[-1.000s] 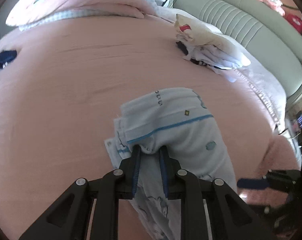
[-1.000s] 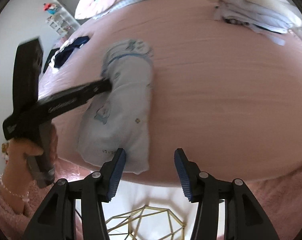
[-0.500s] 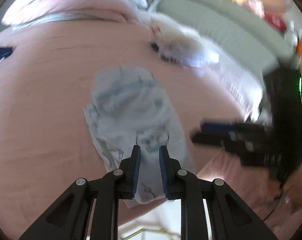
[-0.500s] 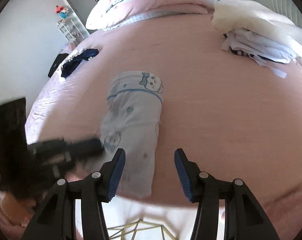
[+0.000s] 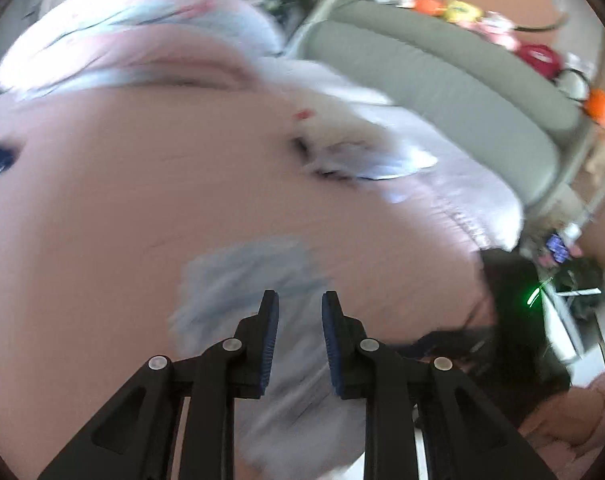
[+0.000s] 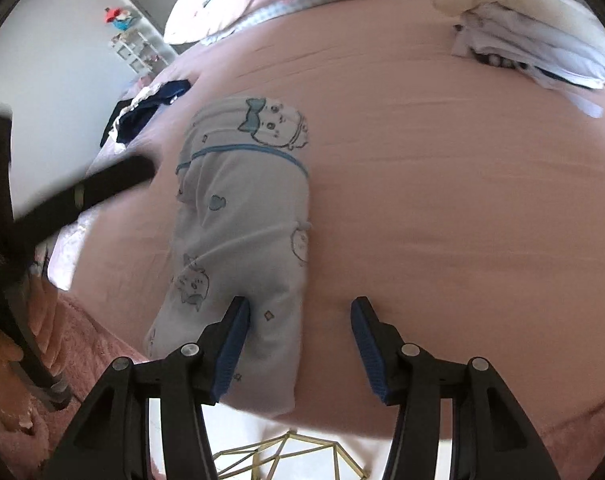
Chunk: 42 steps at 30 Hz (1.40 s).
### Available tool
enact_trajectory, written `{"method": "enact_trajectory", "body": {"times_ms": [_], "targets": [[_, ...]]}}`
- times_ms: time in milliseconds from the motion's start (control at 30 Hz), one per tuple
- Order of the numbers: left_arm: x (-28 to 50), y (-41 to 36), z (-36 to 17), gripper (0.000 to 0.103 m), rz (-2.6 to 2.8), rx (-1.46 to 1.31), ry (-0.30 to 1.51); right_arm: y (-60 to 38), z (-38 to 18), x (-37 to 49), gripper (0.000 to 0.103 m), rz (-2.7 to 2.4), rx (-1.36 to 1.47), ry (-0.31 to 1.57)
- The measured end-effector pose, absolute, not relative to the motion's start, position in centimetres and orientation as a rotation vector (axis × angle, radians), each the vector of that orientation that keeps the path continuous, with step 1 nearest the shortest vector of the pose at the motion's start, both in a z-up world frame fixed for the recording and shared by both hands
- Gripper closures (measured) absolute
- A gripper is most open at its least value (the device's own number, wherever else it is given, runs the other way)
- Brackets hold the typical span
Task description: Fold clothes
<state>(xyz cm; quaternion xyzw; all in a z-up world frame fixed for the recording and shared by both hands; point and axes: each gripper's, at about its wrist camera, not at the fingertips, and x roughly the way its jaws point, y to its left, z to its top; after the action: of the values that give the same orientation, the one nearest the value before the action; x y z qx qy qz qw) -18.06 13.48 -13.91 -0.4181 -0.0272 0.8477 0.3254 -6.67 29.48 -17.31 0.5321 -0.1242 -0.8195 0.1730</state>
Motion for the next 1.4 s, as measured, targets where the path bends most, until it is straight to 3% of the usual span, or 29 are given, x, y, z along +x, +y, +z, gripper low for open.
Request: {"method": "enact_trajectory", "body": {"times_ms": [133,200,367,467,533,700,867,967,1267,1400], "targets": [[-20.7,15.1,-18.1,0.082,2.228,-1.248,-0.048,29.8,-18.0,-6.1,0.051,-2.325,1.481,-0.369],[-21.6,14.0,-18.9,0.086,2.237,-1.27,-0.159,29.5,-18.2,-5.8,0.053,-2.321,1.478,-0.375],[-22.0,13.9,-18.5,0.087,2.351,-1.261,-0.128,27.9,-17.9,-4.6,0.052,-2.343,1.482,-0.268],[-20.2,11.5,-17.2,0.087,2.425,-1.241,-0.23,27.5,-17.2,-4.1,0.051,-2.3,1.506,-0.214],[-17.9,9.6,-16.4,0.087,2.391,-1.198,-0.302,28.2,-16.2,-4.1,0.051,-2.211,1.5,-0.29],[-14.1,11.3,-17.7,0.087,2.21,-1.201,-0.201,32.0,-12.5,-7.5,0.051,-2.384,1.339,-0.406],[-14.9,13.4,-20.9,0.087,2.133,-1.285,-0.215,30.6,-16.2,-15.8,0.051,-2.296,1.491,-0.345],[-15.9,13.1,-22.4,0.087,2.075,-1.346,-0.301,30.6,-18.1,-17.7,0.051,-2.181,1.471,-0.504],[-16.4,12.7,-22.5,0.088,2.036,-1.342,-0.357,26.4,-19.0,-19.9,0.052,-2.377,1.437,-0.162],[-16.4,13.1,-21.6,0.087,2.052,-1.327,-0.343,27.9,-16.1,-18.7,0.052,-2.419,1.411,-0.26]]}}
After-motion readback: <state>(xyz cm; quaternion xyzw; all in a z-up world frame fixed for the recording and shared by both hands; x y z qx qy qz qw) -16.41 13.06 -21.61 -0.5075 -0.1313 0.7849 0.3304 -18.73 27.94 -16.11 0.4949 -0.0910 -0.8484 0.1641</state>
